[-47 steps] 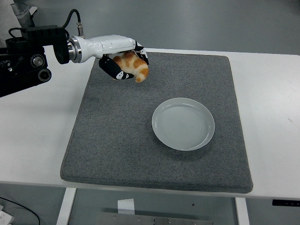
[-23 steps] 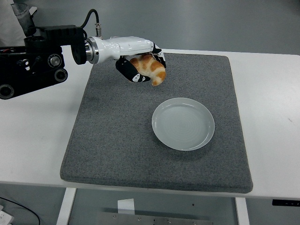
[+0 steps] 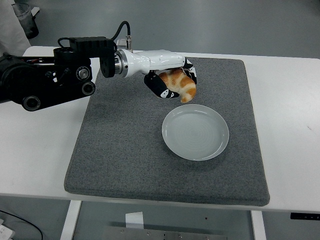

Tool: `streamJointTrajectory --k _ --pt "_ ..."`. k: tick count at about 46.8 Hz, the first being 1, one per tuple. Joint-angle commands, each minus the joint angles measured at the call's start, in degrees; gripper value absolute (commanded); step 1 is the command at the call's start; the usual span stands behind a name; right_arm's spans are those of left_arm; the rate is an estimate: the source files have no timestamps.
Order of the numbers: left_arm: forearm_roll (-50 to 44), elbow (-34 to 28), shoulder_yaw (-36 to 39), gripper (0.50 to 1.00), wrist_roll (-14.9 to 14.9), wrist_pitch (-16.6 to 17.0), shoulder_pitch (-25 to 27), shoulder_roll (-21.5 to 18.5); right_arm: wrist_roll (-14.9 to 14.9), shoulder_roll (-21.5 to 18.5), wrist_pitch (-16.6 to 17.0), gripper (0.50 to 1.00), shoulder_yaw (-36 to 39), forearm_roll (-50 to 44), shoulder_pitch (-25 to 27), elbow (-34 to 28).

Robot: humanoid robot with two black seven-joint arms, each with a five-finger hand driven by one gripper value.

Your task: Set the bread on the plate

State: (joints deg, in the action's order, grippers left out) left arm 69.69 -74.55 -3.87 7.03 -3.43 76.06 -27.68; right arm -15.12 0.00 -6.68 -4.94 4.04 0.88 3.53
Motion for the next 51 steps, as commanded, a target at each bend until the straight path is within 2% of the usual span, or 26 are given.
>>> streamJointTrajectory --k 1,28,51 --pt "0.2 0.9 0.0 0.5 0.0 0.2 -0.1 1.0 0.0 0.0 0.0 0.932 -0.1 0.0 0.0 0.1" --pt "2.7 7.2 1.5 0.5 0.0 0.6 -5.5 10.5 0.0 0.0 0.0 0.932 0.0 0.0 0.0 0.0" --pt "7.9 10.9 3.3 0.5 0.0 2.6 -8.4 14.7 0.0 0.0 0.0 0.932 -0.1 0.0 0.0 0.0"
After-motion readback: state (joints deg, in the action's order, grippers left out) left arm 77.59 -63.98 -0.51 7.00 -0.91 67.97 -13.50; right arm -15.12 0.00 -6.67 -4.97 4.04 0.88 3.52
